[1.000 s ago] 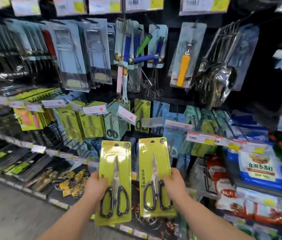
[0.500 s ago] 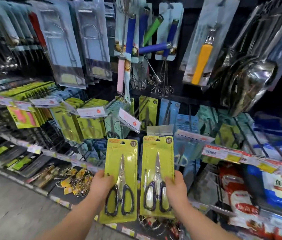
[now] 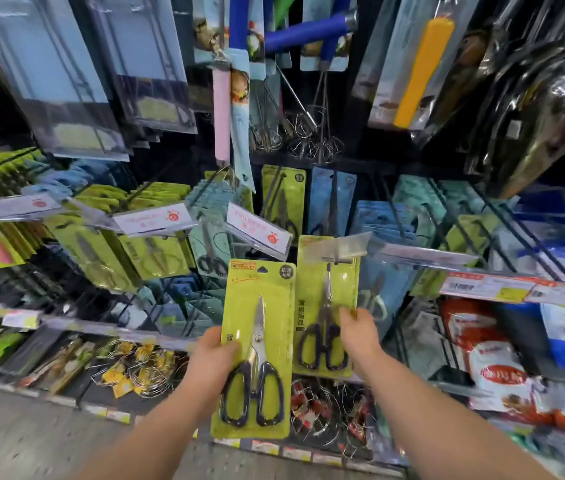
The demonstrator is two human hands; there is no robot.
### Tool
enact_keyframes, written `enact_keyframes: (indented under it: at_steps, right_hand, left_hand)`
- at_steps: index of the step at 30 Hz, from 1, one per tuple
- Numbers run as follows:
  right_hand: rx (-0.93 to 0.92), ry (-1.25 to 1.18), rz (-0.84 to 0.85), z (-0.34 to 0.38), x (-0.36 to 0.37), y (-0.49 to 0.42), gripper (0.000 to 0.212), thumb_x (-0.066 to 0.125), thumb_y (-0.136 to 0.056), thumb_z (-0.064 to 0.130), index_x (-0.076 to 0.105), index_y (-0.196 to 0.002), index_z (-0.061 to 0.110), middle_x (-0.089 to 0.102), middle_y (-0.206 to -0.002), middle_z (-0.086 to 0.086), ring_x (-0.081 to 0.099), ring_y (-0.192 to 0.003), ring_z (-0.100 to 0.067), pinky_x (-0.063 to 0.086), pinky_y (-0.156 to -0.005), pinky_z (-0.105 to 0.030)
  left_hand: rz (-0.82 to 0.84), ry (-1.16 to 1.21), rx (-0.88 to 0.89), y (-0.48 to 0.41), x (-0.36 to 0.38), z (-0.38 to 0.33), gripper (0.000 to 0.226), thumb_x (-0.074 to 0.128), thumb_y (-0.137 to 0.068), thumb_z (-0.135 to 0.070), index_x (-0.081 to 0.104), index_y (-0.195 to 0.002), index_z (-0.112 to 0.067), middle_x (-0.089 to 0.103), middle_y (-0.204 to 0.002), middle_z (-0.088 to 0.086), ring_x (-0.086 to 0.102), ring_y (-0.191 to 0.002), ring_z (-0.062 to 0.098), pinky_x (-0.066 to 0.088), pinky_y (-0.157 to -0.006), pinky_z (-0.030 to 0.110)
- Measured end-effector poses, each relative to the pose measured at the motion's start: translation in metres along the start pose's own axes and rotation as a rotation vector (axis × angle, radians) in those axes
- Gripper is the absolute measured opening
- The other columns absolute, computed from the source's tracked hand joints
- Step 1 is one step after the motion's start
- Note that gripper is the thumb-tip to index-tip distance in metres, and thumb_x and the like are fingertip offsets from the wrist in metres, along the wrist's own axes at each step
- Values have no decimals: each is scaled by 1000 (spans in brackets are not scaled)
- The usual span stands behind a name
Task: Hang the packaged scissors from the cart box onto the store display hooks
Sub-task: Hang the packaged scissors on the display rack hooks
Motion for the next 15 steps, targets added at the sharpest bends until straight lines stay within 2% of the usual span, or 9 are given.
enact_keyframes:
  at_steps: [2,3,5,7,12,15]
  right_hand:
    - [20,23,-2,-3,5,-12,50,34,-100,27,29,-144,4,54,-127,-16,53,-89,-22,42,-85,-35]
    - [27,38,-5,-5,7,-17,50,34,-100,27,29,-144,4,54,-123,-16,53,-86,-22,41,-82,-33]
    - [27,53,-7,-7,10,-24,49,35,-101,30,32,-142,5,54,-127,-17,56,-99,-30,43,-85,-35]
    - [18,52,-17,-8,11,-28,49,37,-100,34,36,-140,6,55,-127,-17,56,-110,-34,45,-91,-37]
    - [-13,32,-85,-12,7,-21,54,50,-95,30,35,-141,7,49,-138,-14,53,-113,-27,41,-96,-34]
    - [-58,-48,-35,-22,11,8,46,47,-95,38,45,-132,11,55,-125,-3,52,-116,-20,40,-100,-32]
  left_hand:
    - [18,-20,20,-8,0,3,19,47,-91,-4,57,-103,-14,64,-101,16,60,-86,31,50,-79,43]
    - [33,-14,20,-12,0,5,19,48,-92,-5,57,-106,-14,64,-104,17,62,-93,37,52,-86,50]
    - [71,5,12,-16,1,8,19,47,-94,-5,55,-110,-11,64,-107,19,62,-99,40,50,-92,56]
    - [103,7,22,-18,1,11,19,46,-95,-5,54,-111,-9,66,-104,15,64,-91,30,51,-91,52]
    - [176,-15,56,-16,3,14,19,45,-95,-4,57,-104,-14,70,-94,11,67,-85,26,54,-80,45]
    - [216,-10,80,-14,10,14,19,44,-95,-2,57,-102,-14,69,-90,8,65,-81,21,50,-70,34]
Point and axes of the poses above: each hand's wrist, its own y-axis away from the middle knuckle, its own x-axis out of the palm, z = x × y, the point moved 5 cm from there along -y, towards the middle knuckle
